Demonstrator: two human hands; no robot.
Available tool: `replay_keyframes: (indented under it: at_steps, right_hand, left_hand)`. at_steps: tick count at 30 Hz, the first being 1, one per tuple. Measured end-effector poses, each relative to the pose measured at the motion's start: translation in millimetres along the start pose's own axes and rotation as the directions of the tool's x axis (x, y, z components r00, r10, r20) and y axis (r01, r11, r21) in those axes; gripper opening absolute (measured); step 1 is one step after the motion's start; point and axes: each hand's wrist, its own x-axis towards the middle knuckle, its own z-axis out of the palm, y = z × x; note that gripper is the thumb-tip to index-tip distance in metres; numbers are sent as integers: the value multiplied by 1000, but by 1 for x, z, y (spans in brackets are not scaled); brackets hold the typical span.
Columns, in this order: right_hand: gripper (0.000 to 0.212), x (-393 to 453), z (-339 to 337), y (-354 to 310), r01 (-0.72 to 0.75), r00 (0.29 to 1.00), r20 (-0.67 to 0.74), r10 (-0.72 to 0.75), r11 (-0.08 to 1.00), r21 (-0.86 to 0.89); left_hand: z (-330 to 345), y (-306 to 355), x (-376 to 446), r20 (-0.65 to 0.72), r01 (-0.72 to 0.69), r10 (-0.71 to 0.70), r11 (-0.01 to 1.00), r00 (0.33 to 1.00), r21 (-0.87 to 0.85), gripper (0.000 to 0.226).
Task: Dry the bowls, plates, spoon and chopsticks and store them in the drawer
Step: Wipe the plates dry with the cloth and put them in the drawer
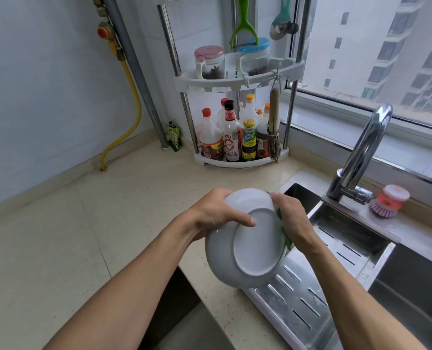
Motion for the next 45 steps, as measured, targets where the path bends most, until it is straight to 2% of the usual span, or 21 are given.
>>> replay_keyframes:
  at_steps: [3, 6, 8, 9, 10, 12, 13, 14, 16, 18, 19, 22, 23, 28, 30, 33, 35, 37, 40, 43, 45]
  right_hand:
    - [41, 4, 1, -18, 214, 977, 52, -208, 940, -264]
    - [39, 1, 13, -28, 389, 920, 161, -357, 789, -475]
    - [42, -4, 22, -29, 495, 867, 228, -443, 715, -494]
    - [43, -5, 23, -27, 506, 861, 220, -459, 725, -467]
    - [43, -5, 21, -26, 471, 882, 184, -435, 779, -414]
    - [42, -2, 15, -24, 251, 967, 96, -236, 945, -211]
    - [44, 0, 14, -22, 154, 986, 82, -144, 979, -135]
    - [46, -1, 17, -24, 145, 987, 81, -135, 980, -133]
    - [49, -3, 29, -27, 278, 960, 121, -253, 921, -273]
    - [50, -4, 36, -23, 335, 941, 155, -302, 900, -279]
    - [50, 0, 33, -18, 289, 955, 142, -262, 931, -222]
    - [62, 11, 18, -6, -27, 997, 72, 23, 998, 59]
    - [69, 11, 16, -5, -33, 998, 51, 29, 997, 76]
    - [40, 3, 33, -19, 328, 944, 63, -323, 941, -82]
    - [37, 6, 30, -16, 319, 946, -9, -324, 938, -135]
    - [53, 14, 12, -11, 93, 991, -96, -94, 996, -12]
    - [55, 17, 2, -7, 32, 996, -86, -34, 999, -16]
    - [47, 17, 1, -8, 61, 997, -51, -64, 996, -71]
    - [44, 15, 11, -20, 203, 979, 42, -198, 948, -247]
    - [38, 12, 19, -25, 321, 947, 88, -310, 884, -340]
    - [32, 6, 25, -20, 395, 918, 126, -377, 838, -377]
  left_hand:
    - [5, -6, 8, -73, -32, 38, 996, 997, 86, 44]
    - [15, -15, 12, -203, -67, 85, 993, 975, 96, 46]
    - [18, -17, 15, -280, -85, 112, 991, 953, 108, 51]
    - [18, -17, 15, -301, -96, 125, 989, 945, 109, 51]
    - [18, -18, 14, -310, -108, 136, 989, 941, 105, 50]
    - [18, -20, 12, -337, -120, 148, 988, 930, 102, 53]
    - [19, -20, 10, -360, -122, 153, 987, 920, 106, 54]
    - [21, -20, 10, -378, -127, 161, 985, 912, 113, 54]
    - [23, -18, 13, -413, -126, 162, 985, 896, 115, 49]
    - [24, -16, 14, -417, -126, 172, 983, 892, 135, 44]
    - [23, -15, 12, -404, -136, 192, 977, 894, 163, 45]
    - [22, -15, 4, -354, -186, 258, 956, 899, 226, 55]
    - [21, -14, 3, -348, -193, 264, 955, 900, 225, 56]
    - [20, -13, 9, -324, -175, 262, 946, 909, 273, 49]
    - [21, -14, 8, -279, -203, 285, 935, 917, 291, 53]
    - [22, -14, -1, -253, -269, 334, 927, 908, 261, 58]
    - [21, -17, -3, -240, -276, 316, 943, 918, 185, 57]
    - [19, -11, -2, -160, -229, 250, 963, 955, 139, 57]
    - [13, 1, 7, -41, -151, 171, 940, 984, 305, 42]
    - [13, 0, 12, -47, -137, 160, 940, 986, 313, 38]
    - [14, -9, 13, -130, -125, 161, 960, 978, 249, 41]
